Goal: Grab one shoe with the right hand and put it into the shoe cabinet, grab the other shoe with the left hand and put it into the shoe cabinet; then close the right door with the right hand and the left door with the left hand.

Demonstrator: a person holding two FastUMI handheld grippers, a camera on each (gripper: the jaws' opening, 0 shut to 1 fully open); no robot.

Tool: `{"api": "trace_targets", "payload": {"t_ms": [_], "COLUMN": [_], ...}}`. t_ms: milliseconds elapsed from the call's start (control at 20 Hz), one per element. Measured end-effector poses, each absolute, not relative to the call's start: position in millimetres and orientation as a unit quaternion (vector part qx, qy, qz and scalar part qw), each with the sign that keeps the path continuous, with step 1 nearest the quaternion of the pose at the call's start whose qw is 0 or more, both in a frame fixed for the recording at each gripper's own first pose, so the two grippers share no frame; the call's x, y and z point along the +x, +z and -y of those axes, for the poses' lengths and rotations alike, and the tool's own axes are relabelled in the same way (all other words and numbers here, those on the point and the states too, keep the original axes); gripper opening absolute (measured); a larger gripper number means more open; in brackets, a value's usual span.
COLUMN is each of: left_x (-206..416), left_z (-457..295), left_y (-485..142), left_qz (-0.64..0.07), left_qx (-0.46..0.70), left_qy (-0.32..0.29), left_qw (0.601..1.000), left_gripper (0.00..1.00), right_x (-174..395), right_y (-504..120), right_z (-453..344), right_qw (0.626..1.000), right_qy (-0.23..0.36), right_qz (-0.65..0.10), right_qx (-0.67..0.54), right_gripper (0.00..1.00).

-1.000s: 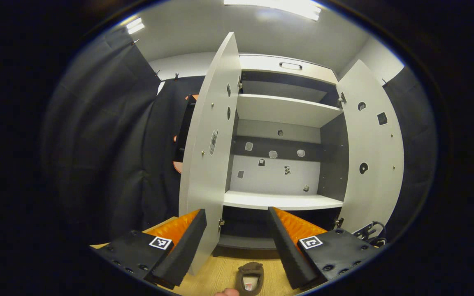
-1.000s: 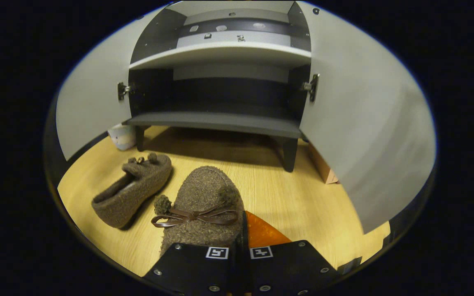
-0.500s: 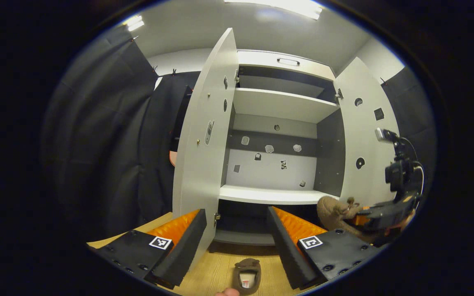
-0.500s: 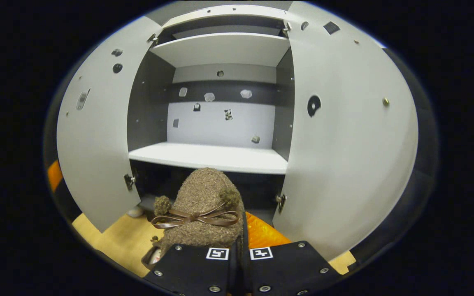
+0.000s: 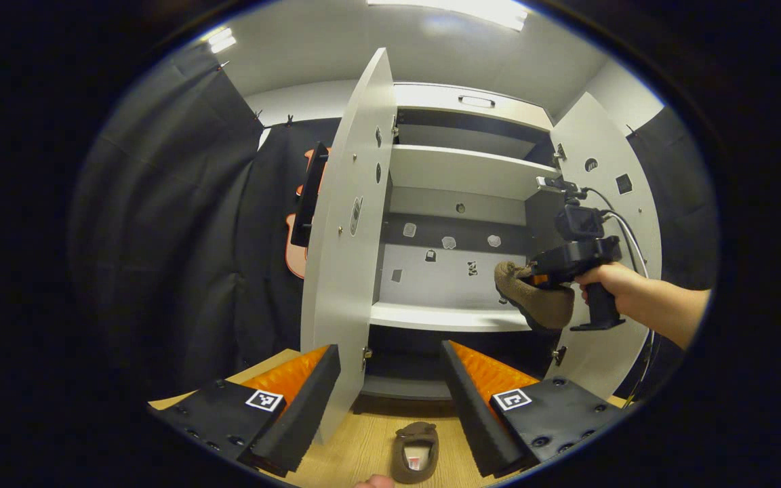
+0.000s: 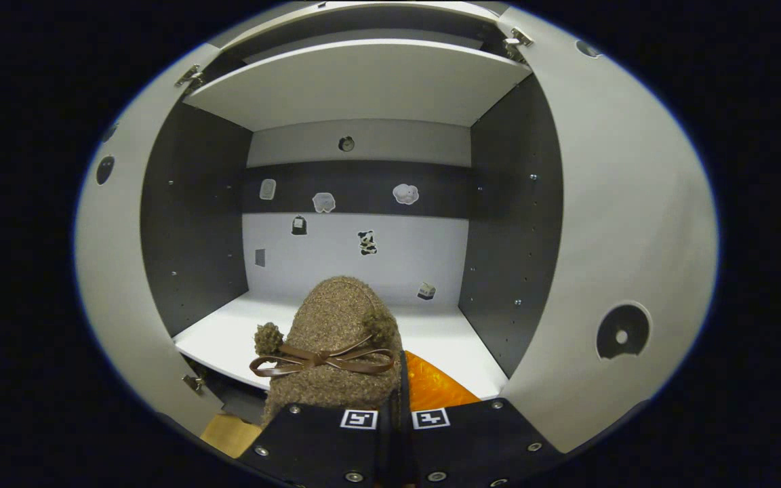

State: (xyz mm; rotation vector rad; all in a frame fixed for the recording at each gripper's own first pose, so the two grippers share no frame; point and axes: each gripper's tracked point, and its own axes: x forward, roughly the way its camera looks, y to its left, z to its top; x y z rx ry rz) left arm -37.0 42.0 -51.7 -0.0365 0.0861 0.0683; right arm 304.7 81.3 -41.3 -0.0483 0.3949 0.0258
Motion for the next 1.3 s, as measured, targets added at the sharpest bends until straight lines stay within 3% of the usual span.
{"api": "trace_targets", "payload": {"t_ms": [300, 600, 800, 900, 1050, 1150, 1250, 1300], "left_x": [-37.4, -31.6, -32.1, -33.3, -33.9, -35.6, -35.5, -35.6], "left_z": [-52.4, -60.8, -57.0, -57.5, -57.2, -57.6, -55.9, -55.5], "left_y": [-66.4, -65.2, -70.0, -72.3, -74.2, -75.0, -74.0, -73.0], "left_qz": [-0.053, -0.049, -0.058, -0.062, -0.063, -0.065, -0.064, -0.064], "left_qx": [-0.035, -0.008, -0.013, -0.013, -0.016, -0.017, -0.019, -0.018], "left_qy": [0.035, 0.035, 0.026, 0.026, 0.028, 0.027, 0.026, 0.025], "left_qw": [0.997, 0.998, 0.998, 0.998, 0.997, 0.997, 0.997, 0.997], "left_gripper": [0.96, 0.96, 0.96, 0.96, 0.99, 0.96, 0.96, 0.96], "right_x": [380.4, 399.7, 398.2, 391.6, 382.5, 375.0, 367.3, 362.0], "right_y": [-96.2, -129.1, -132.2, -127.0, -114.7, -103.7, -91.3, -85.7], "right_z": [-75.5, -68.0, -58.7, -60.0, -60.3, -61.9, -60.0, -60.7], "right_qw": [0.956, 0.938, 0.937, 0.938, 0.941, 0.944, 0.948, 0.949], "right_qy": [-0.016, -0.035, -0.036, -0.027, -0.007, 0.006, 0.011, 0.015], "right_qz": [-0.292, -0.345, -0.346, -0.344, -0.336, -0.329, -0.318, -0.312], "right_qx": [-0.022, 0.008, -0.015, -0.025, -0.040, -0.035, -0.035, -0.036], "right_gripper": [0.04, 0.06, 0.14, 0.20, 0.38, 0.45, 0.63, 0.67]}}
